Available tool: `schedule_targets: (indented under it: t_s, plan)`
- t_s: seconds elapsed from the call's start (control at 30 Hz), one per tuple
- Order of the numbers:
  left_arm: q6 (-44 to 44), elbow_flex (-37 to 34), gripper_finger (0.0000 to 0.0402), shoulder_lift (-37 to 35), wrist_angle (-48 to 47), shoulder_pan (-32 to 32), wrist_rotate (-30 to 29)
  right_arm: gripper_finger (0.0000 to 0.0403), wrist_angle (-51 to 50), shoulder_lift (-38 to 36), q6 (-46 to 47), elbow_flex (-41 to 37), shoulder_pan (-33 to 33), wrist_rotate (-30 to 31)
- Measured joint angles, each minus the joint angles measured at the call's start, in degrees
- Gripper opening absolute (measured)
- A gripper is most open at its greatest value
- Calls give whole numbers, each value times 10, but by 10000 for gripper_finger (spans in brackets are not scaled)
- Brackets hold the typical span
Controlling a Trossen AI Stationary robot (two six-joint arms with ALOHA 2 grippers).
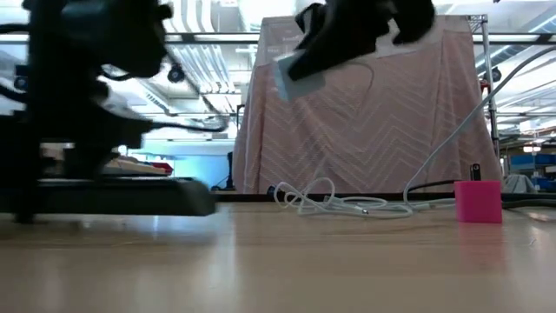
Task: Plug in charger cables
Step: Insert the white charger adapter into left black outlet extension
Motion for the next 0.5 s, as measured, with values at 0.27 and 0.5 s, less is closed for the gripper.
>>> schedule_targets:
  t_s: [0.27, 0.5]
  plan:
    - [64, 71, 212, 48, 155, 34, -44, 103, -155, 20, -96, 64, 27, 9]
    - [86, 51, 210, 50, 389, 80, -32, 103, -316, 103, -175, 148, 52, 89]
